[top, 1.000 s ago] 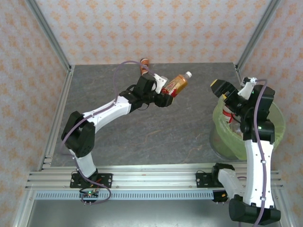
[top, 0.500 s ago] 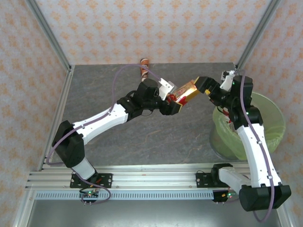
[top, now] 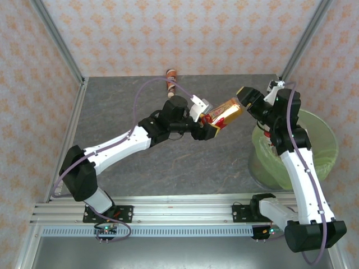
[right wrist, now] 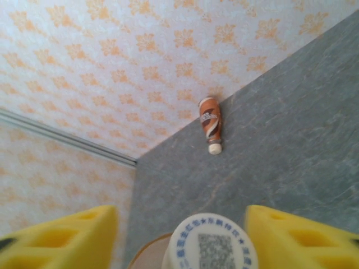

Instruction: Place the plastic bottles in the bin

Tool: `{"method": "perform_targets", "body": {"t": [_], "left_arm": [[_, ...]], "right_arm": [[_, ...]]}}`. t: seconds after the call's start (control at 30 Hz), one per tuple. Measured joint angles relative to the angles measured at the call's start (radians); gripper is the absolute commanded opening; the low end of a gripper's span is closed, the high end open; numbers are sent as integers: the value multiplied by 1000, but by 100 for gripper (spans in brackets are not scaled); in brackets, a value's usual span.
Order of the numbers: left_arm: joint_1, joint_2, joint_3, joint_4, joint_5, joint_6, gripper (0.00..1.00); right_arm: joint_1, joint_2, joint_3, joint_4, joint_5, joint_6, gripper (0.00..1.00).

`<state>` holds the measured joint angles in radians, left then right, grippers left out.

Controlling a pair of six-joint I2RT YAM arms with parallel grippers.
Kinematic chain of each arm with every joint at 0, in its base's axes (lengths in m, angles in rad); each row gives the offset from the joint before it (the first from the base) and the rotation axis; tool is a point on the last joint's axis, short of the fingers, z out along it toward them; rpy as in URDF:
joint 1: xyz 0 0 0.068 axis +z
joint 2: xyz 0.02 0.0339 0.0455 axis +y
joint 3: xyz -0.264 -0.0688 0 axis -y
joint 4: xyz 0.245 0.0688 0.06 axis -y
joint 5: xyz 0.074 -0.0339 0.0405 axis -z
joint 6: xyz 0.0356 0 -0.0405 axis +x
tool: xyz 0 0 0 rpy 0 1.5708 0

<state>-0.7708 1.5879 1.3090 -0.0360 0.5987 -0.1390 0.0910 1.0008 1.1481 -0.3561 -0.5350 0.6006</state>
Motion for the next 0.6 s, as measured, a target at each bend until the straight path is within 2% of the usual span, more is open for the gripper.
{"method": "perform_targets", "body": {"t": [0.13, 0.23, 0.4, 0.43, 0.53, 0.6], "left_arm": [[-5, -10, -3, 8, 0, -13, 51], [-6, -11, -5, 8, -1, -21, 51], [-8, -11, -5, 10, 0, -21, 53], [-8, -11, -5, 10, 0, -21, 55], [-8, -11, -2, 10, 9, -21, 63], [-13, -11, 0, 11, 23, -19, 78]], "right_arm": [[0, 0, -17, 26, 5, 14, 35], [0, -2, -19, 36, 1, 16, 32], [0, -8, -23, 40, 0, 8, 6], [0, -11, -24, 39, 2, 5, 1], [0, -27, -24, 30, 17, -8, 0], [1, -50, -22, 7, 41, -23, 0]]}}
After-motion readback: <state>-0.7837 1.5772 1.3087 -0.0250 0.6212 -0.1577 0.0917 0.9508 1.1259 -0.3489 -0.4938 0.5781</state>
